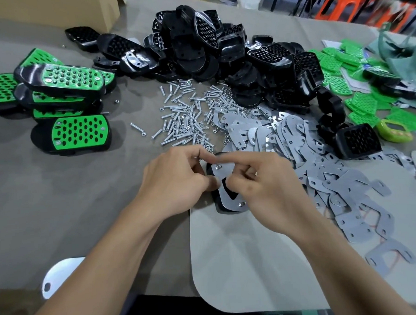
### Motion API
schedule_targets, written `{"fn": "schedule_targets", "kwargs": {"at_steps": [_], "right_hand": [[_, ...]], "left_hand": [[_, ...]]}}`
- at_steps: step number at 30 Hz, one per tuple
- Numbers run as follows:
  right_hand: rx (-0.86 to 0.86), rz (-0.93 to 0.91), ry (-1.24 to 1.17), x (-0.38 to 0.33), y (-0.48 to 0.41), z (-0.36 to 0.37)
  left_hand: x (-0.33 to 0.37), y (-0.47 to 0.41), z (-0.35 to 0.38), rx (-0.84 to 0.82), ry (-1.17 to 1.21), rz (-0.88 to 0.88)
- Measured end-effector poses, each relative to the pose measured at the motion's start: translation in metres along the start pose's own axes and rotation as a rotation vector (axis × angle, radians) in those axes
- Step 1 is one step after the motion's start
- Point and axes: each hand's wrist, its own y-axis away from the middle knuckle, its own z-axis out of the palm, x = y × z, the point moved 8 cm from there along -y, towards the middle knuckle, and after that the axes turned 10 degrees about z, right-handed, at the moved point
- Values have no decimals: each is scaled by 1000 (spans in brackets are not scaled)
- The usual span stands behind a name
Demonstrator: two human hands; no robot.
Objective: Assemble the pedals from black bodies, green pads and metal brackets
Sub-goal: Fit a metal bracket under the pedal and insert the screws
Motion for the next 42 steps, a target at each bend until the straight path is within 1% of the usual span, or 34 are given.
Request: {"fn": "schedule_targets", "kwargs": {"at_steps": [1, 3, 6, 7, 11, 17, 21, 25, 29, 31, 33, 35, 37, 38, 42], "right_hand": [[-19, 8, 9, 1, 1, 3], [-2, 34, 5, 4, 1, 4], [124, 41, 15, 6, -2, -6], [140, 39, 12, 6, -2, -7], [22, 16, -25, 1, -2, 3], [116, 43, 7, 8, -2, -9], [34, 52, -6, 9, -2, -1], [71, 51, -25, 12, -2, -6], [36, 26, 6, 9, -1, -1], [79, 23, 7, 10, -3, -8], [155, 13, -36, 9, -8, -20], [216, 17, -28, 7, -20, -31], [210, 42, 70, 5, -41, -32], [188, 41, 161, 3, -53, -30], [151, -102, 618, -17, -89, -13]], "left_hand": [[0, 0, 0, 0, 2, 5], [1, 0, 0, 0, 7, 7], [0, 0, 0, -2, 6, -7], [-1, 0, 0, -3, 4, -9], [-1, 0, 0, 1, 1, 2], [-1, -1, 0, 5, 5, -4], [-1, -1, 0, 3, 1, 3], [-1, -1, 0, 5, 9, -1], [-1, -1, 1, 11, 18, 3], [-1, -1, 1, 9, 21, -2], [-2, -1, 1, 10, 12, -7], [-3, -1, 1, 14, 16, -14], [-2, -1, 2, 18, 25, -20], [-2, -1, 2, 16, 26, -20], [-2, 0, 2, 10, 20, -21]]}}
